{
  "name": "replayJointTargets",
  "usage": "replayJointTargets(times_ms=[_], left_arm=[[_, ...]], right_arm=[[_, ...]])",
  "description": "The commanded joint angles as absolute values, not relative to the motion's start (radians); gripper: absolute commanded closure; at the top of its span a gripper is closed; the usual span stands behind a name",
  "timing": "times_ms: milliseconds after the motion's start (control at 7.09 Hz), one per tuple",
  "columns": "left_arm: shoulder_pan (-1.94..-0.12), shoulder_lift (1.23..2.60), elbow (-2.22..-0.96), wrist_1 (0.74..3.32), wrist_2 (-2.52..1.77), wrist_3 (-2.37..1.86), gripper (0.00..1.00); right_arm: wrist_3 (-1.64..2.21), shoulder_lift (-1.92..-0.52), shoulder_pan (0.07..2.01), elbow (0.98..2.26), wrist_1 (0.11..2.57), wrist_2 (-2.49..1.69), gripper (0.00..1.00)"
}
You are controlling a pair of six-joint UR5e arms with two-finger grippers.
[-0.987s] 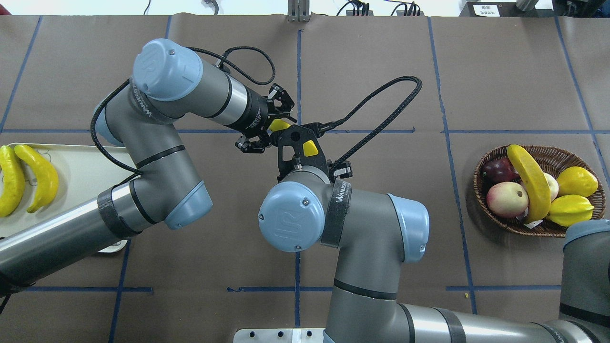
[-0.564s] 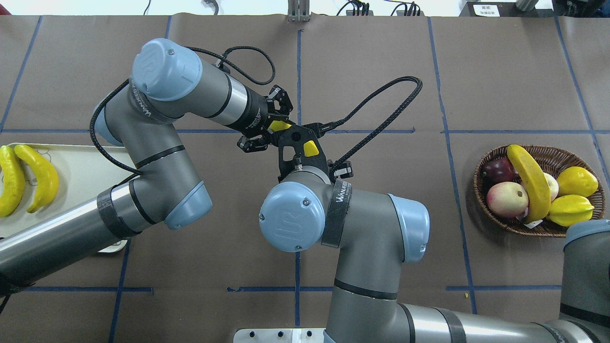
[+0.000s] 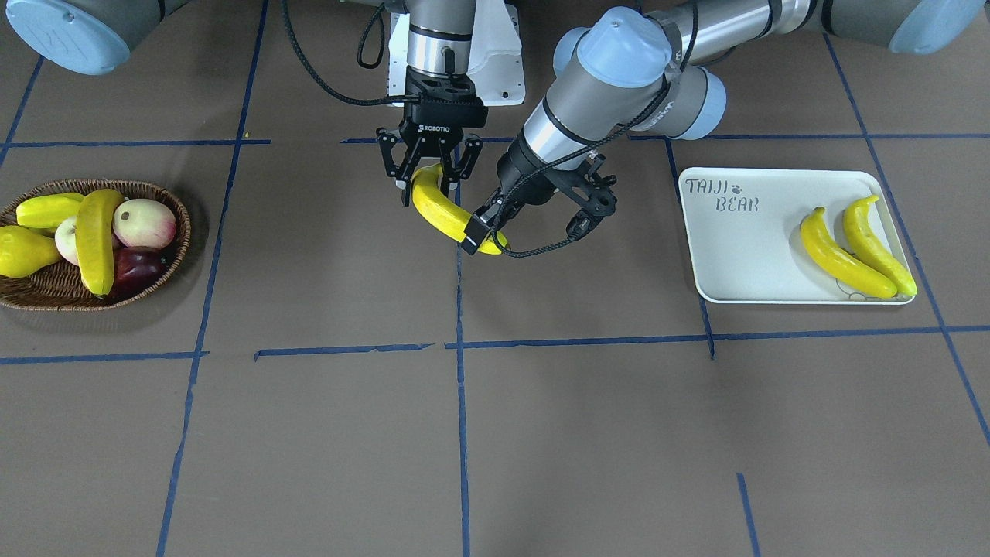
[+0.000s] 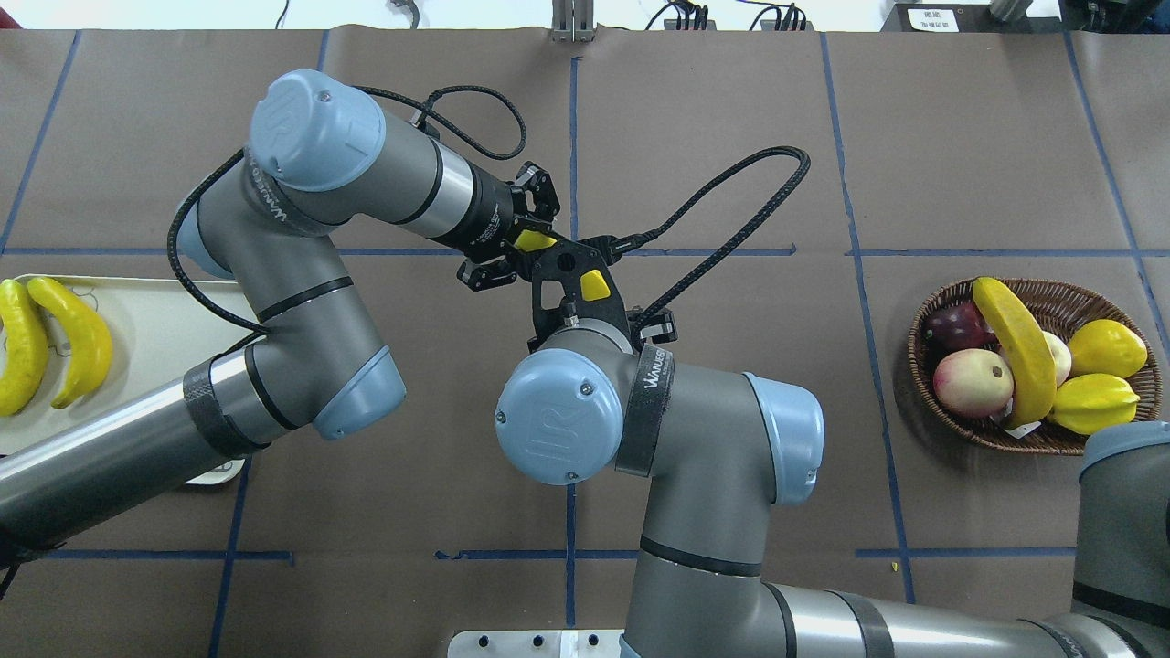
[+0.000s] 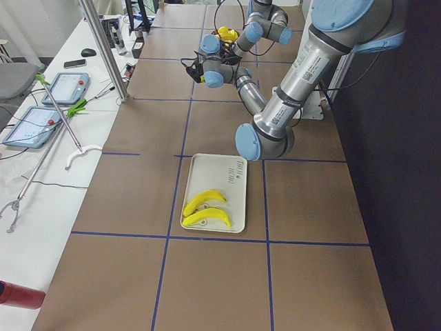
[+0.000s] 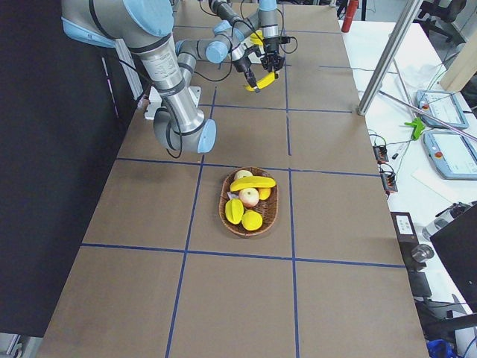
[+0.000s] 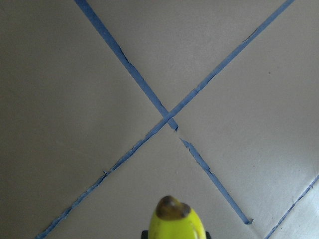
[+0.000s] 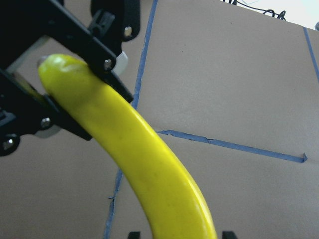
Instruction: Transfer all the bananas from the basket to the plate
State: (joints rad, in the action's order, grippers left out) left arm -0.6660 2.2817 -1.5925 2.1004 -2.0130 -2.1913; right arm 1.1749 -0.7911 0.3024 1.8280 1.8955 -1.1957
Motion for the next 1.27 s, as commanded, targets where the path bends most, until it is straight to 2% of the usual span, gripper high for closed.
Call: replayJointTargets(times_ms=[0,282,564,846,1128], left_arm=[[-0.666,2.28,-1.592,2.1,-2.013,-2.192,1.0],[-0.664,2.26,-1.591,2.1,-2.013,-2.191,1.0],[-0.675,2.202,-1.597,2.1,-2.016,-2.175,1.0],[-0.745,2.07,-1.687,2.099,-2.066,-2.076,1.0],[-0.857,1.888,-1.759,2.092,-2.175,-1.863,1.0]], right_arm=[[1.163,-0.792,0.304,1.85,1.894,-1.216,0.01],[1.126,-0.795,0.322,1.903,1.901,-1.274,0.01],[1.063,-0.845,0.418,2.036,1.971,-1.464,0.01],[0.923,-0.932,0.523,2.121,2.002,-1.578,0.01],[0.739,-1.027,0.635,2.123,1.996,-1.682,0.01]])
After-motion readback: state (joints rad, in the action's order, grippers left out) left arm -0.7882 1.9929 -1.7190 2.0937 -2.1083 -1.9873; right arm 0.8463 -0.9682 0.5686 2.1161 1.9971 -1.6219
